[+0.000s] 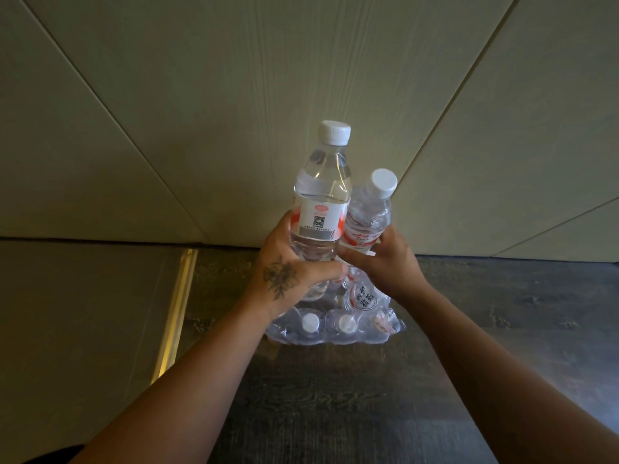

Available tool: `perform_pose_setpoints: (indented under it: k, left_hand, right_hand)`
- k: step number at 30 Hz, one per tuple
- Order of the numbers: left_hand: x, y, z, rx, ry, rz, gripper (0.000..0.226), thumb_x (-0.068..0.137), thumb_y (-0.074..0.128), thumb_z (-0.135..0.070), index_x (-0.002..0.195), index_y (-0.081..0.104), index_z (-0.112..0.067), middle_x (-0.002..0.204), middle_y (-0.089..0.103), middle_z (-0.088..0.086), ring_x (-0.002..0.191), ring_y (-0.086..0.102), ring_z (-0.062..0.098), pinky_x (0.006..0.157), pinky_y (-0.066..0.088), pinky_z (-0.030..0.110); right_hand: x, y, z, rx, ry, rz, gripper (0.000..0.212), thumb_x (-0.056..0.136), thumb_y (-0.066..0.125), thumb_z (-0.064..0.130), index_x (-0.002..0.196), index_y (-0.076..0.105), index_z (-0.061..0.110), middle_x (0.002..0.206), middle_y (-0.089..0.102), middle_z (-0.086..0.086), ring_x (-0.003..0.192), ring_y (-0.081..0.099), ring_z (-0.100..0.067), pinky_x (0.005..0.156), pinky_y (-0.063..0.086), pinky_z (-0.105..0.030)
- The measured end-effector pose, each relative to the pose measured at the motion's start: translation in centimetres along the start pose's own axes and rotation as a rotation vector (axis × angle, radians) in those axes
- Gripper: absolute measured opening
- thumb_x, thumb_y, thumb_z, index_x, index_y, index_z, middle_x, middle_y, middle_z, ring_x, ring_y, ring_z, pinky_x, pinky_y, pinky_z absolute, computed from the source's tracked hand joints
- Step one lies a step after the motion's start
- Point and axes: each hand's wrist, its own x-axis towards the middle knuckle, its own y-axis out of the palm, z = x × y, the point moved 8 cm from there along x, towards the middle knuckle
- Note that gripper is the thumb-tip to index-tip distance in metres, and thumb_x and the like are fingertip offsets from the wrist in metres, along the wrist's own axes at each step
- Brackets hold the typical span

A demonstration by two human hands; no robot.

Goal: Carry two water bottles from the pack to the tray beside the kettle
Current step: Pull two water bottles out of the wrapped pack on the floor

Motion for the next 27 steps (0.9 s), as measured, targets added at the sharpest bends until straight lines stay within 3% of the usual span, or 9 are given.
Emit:
perform_pose_setpoints:
  k: [4, 7, 10, 13, 17, 22, 27]
  left_hand:
    - [-0.3, -0.8, -0.8, 0.000, 0.022, -0.015, 0.078, 0.060, 0.097, -0.023, 0.131, 0.064, -0.027, 0.105, 0.079, -0.023, 0.098, 0.075, -0.005, 0.074, 0.059, 0.009]
    - [-0.6, -1.4, -1.5, -0.008, 0.025, -0.036, 0.074, 0.065, 0.099, -0.016, 0.131, 0.065, -0.024, 0.101, 0.080, -0.021, 0.095, 0.075, -0.006, 0.071, 0.056, 0.005]
    - [-1.0, -1.8, -2.3, -0.019, 0.034, -0.036, 0.074, 0.062, 0.097, -0.023, 0.130, 0.066, -0.026, 0.105, 0.080, -0.017, 0.096, 0.075, -0.007, 0.072, 0.055, 0.004]
    - [-1.5, -1.8, -3.2, -0.035, 0.039, -0.026, 0.076, 0.059, 0.094, -0.030, 0.129, 0.066, -0.025, 0.103, 0.080, -0.020, 0.095, 0.076, -0.003, 0.073, 0.057, 0.007]
    - [-2.6, -1.7, -3.7, -0.137, -0.004, -0.016, 0.084, 0.055, 0.094, -0.042, 0.133, 0.065, -0.026, 0.108, 0.082, -0.010, 0.099, 0.079, 0.005, 0.075, 0.063, 0.017]
    - [-3.9, -1.6, -3.3, -0.254, -0.107, -0.037, 0.063, 0.061, 0.088, -0.041, 0.118, 0.072, -0.022, 0.098, 0.083, -0.001, 0.098, 0.081, 0.024, 0.083, 0.064, 0.042]
    - [-6.8, -2.8, -3.7, -0.208, -0.222, -0.147, 0.072, 0.054, 0.083, -0.045, 0.120, 0.073, -0.020, 0.096, 0.082, 0.002, 0.096, 0.080, 0.031, 0.077, 0.062, 0.043]
  right_hand:
    - [-0.8, -0.8, 1.1, 0.066, 0.029, 0.003, 0.069, 0.075, 0.083, 0.050, 0.136, 0.059, 0.031, 0.117, 0.076, 0.017, 0.104, 0.071, 0.011, 0.083, 0.054, -0.017]
    - [-1.3, -1.4, 1.7, 0.157, 0.067, -0.008, 0.068, 0.074, 0.082, 0.055, 0.135, 0.060, 0.035, 0.118, 0.077, 0.013, 0.103, 0.074, 0.002, 0.094, 0.061, -0.039]
    - [-2.0, -1.9, 2.9, 0.238, 0.044, -0.027, 0.071, 0.077, 0.081, 0.055, 0.139, 0.059, 0.030, 0.125, 0.077, 0.006, 0.112, 0.075, -0.014, 0.101, 0.058, -0.056]
    - [-3.3, -2.2, 4.0, 0.279, 0.022, -0.059, 0.073, 0.079, 0.079, 0.058, 0.142, 0.055, 0.029, 0.128, 0.075, 0.003, 0.115, 0.074, -0.020, 0.101, 0.058, -0.059]
    - [-5.0, -2.0, 5.1, 0.315, 0.031, -0.044, 0.078, 0.077, 0.075, 0.065, 0.141, 0.055, 0.025, 0.128, 0.074, -0.002, 0.115, 0.074, -0.027, 0.098, 0.059, -0.060]
    - [-5.9, -2.1, 6.5, 0.396, 0.103, 0.068, 0.071, 0.079, 0.070, 0.054, 0.135, 0.060, 0.010, 0.120, 0.076, -0.011, 0.108, 0.076, -0.033, 0.098, 0.059, -0.062]
    - [-7.6, -2.6, 7.2, 0.516, 0.224, 0.134, 0.053, 0.079, 0.070, 0.051, 0.120, 0.069, 0.017, 0.105, 0.082, -0.002, 0.096, 0.081, -0.021, 0.085, 0.064, -0.043]
